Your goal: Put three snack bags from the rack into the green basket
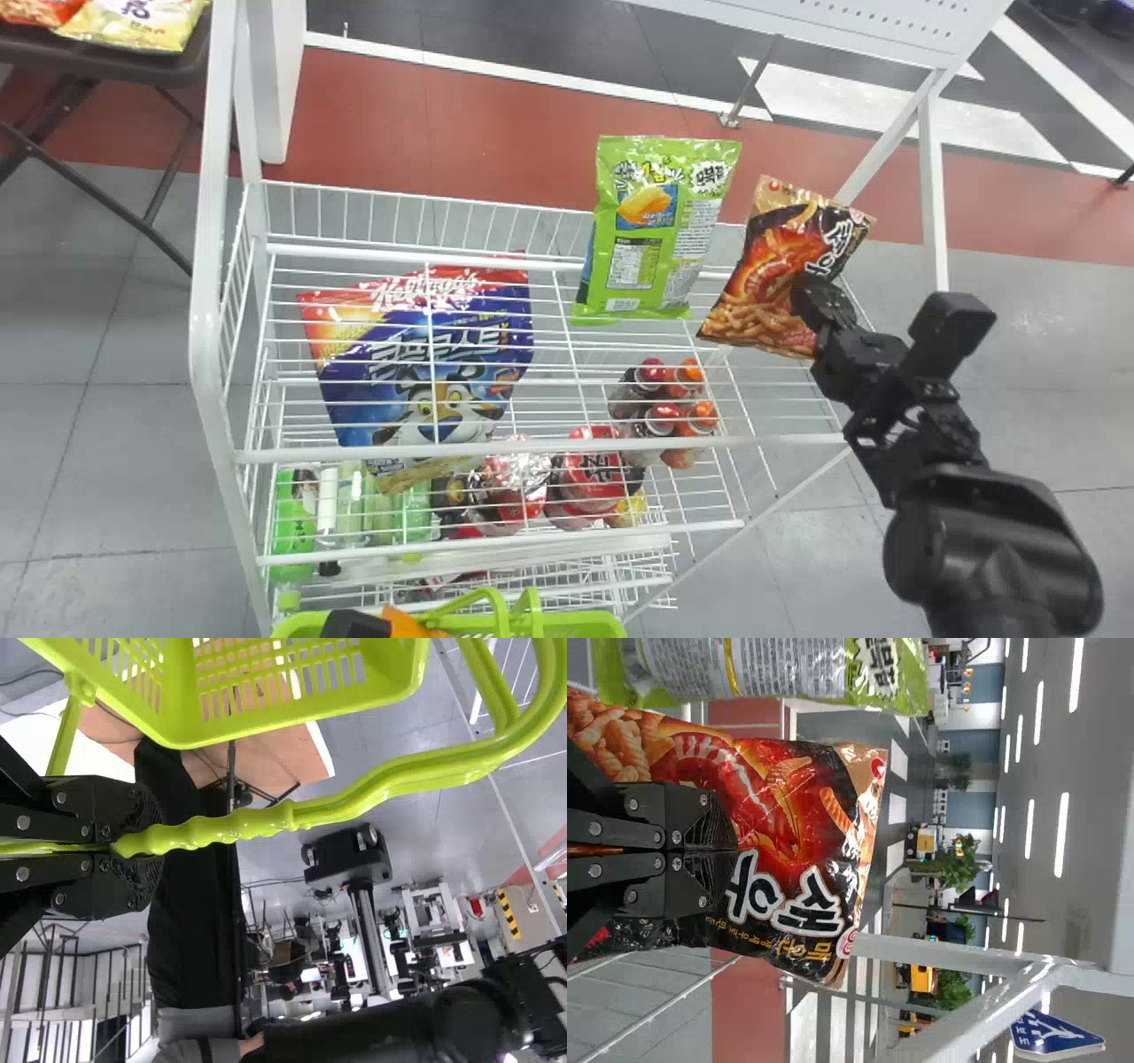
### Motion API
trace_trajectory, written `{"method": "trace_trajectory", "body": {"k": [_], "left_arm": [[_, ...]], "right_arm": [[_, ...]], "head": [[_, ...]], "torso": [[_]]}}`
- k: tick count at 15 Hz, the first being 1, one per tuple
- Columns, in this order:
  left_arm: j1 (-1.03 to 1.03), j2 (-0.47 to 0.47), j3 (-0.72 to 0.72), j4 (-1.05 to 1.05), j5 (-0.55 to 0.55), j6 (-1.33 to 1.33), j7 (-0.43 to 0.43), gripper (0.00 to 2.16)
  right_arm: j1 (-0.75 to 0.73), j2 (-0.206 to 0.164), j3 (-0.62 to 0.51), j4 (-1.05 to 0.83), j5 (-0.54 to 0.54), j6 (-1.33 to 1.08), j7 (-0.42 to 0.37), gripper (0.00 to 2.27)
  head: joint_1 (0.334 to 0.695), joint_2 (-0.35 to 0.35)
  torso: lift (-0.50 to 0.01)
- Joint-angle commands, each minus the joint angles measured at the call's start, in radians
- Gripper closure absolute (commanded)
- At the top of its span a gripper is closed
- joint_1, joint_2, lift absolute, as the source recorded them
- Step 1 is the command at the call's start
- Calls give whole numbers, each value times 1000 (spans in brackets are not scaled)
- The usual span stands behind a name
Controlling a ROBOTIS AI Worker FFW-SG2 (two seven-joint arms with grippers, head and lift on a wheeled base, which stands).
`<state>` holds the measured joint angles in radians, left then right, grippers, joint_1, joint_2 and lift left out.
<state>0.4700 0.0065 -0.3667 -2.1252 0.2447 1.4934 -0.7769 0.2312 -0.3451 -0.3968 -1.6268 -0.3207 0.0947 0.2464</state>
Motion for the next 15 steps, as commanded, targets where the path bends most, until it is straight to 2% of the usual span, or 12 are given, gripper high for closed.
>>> {"method": "trace_trajectory", "body": {"k": [1,3,5,8,10,12,15], "left_arm": [[-2,1,0,1,1,0,-2,1416],[-4,3,2,1,2,0,-5,1416],[-4,1,3,-1,4,0,-7,1416],[-1,1,8,-4,7,3,-7,1413],[2,1,11,-7,7,3,-2,1416],[12,0,19,-12,7,3,-1,1416],[21,-8,29,-15,7,0,1,1416]], "right_arm": [[103,15,-39,-120,-52,0,13,2236],[186,20,-79,-237,-117,46,54,2236],[263,72,-129,-375,-159,101,117,2236],[341,114,-172,-551,-225,331,195,2236],[381,147,-201,-628,-244,488,286,2236],[410,153,-223,-651,-290,632,366,2240],[438,153,-229,-643,-313,788,439,2240]], "head": [[695,-350],[695,-350],[695,-350],[695,-350],[695,-350],[695,-350],[695,-350]], "torso": [[0],[0],[0],[0],[0],[0],[0]]}}
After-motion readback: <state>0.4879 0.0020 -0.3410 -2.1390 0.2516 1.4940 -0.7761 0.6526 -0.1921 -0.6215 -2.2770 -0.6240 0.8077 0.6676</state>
